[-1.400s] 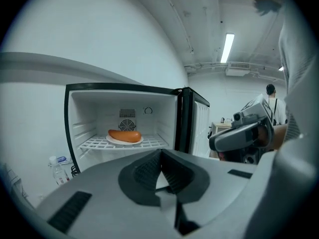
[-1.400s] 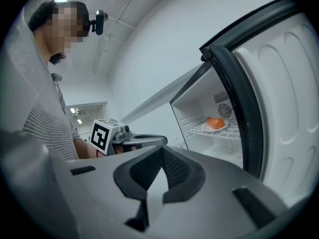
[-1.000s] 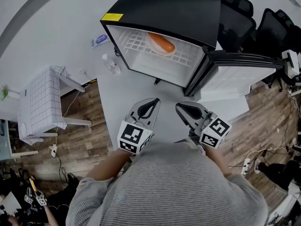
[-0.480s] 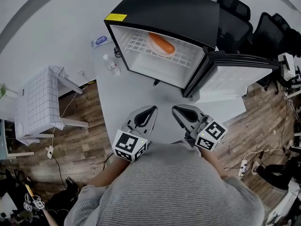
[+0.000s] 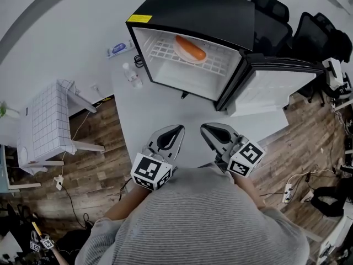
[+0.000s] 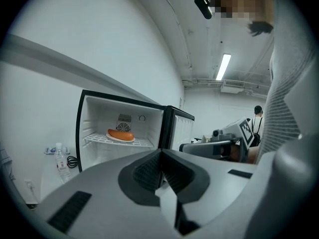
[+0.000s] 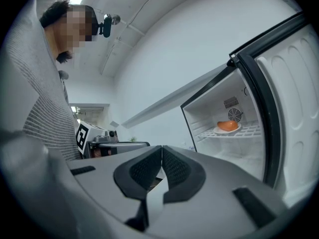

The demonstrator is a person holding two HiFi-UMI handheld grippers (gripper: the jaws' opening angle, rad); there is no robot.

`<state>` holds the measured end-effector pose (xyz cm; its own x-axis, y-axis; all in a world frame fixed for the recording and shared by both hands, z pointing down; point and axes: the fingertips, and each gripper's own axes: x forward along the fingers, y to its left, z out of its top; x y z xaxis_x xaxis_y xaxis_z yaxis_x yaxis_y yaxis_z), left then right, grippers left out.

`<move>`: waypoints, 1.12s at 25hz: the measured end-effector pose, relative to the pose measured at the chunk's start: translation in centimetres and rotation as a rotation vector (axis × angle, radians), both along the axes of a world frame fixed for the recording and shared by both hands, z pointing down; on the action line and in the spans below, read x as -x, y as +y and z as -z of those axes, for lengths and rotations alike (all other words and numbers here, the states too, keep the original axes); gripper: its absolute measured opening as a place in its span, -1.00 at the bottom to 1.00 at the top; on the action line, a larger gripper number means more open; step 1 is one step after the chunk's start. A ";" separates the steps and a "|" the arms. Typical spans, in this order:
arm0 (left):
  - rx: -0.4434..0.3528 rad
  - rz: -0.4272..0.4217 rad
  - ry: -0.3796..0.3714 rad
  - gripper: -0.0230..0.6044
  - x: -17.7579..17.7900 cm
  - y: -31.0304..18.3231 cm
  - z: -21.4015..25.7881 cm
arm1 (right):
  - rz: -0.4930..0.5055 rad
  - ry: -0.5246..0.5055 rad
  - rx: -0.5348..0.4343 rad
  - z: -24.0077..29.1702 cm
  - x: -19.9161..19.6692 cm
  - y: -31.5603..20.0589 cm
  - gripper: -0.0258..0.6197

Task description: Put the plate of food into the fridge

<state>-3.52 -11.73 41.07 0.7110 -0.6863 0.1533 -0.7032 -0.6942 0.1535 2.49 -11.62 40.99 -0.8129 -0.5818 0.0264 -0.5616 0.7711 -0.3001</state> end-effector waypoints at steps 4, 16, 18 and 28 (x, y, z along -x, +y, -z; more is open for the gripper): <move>0.011 -0.017 0.003 -0.89 0.5 0.6 -0.2 | -0.011 -0.015 0.001 0.0 0.7 0.4 -0.88; 0.010 -0.016 0.013 -0.89 1.4 1.0 0.0 | -0.016 0.011 -0.005 0.0 1.2 1.0 -0.88; 0.012 -0.018 0.012 -0.89 1.4 1.1 -0.1 | -0.014 0.012 -0.005 0.0 1.3 1.0 -0.88; 0.017 -0.016 0.022 -0.89 1.6 0.6 -0.1 | -0.013 0.022 0.000 0.0 1.4 0.5 -0.88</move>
